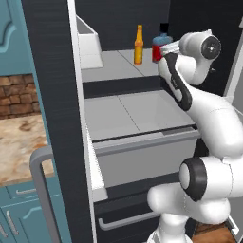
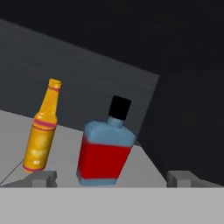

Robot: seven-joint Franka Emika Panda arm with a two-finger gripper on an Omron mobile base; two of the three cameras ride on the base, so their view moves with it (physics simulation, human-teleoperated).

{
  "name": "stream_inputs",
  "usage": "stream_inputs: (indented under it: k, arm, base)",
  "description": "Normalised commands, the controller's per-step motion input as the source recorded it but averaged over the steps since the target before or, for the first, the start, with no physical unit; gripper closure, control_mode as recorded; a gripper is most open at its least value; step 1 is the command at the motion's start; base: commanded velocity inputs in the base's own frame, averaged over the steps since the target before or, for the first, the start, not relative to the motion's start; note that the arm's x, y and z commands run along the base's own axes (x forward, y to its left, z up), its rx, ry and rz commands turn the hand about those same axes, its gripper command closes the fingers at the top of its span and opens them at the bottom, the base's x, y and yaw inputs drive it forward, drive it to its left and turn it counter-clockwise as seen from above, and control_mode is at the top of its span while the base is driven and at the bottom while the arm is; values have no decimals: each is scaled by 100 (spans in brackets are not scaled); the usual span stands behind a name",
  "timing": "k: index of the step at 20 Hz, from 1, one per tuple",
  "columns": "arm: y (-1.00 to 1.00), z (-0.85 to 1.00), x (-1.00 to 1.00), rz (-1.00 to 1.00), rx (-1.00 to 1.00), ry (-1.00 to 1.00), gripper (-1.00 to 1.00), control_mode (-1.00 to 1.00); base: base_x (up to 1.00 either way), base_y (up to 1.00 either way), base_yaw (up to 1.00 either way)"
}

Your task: Place the beer and liquor on the top shelf of the fridge to keep them out of children's reach, and place the orange on lower shelves for easy access.

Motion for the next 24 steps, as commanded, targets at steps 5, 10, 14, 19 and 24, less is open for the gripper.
stream_inputs:
  k: [5, 10, 14, 19, 24]
  arm:
    - [14, -30, -100, -18, 7, 17, -100, -100]
    - [13, -34, -98, -13, 22, 38, -100, -100]
    - [5, -29, -78, -4, 33, 41, -100, -100]
    - [0, -34, -66, 12, 21, 27, -100, -100]
    - [18, -72, -78, 28, 2, 17, -100, -100]
  base:
    - [0, 0, 0]
    - [0, 0, 0]
    - [0, 0, 0]
    - [0, 0, 0]
    - [0, 0, 0]
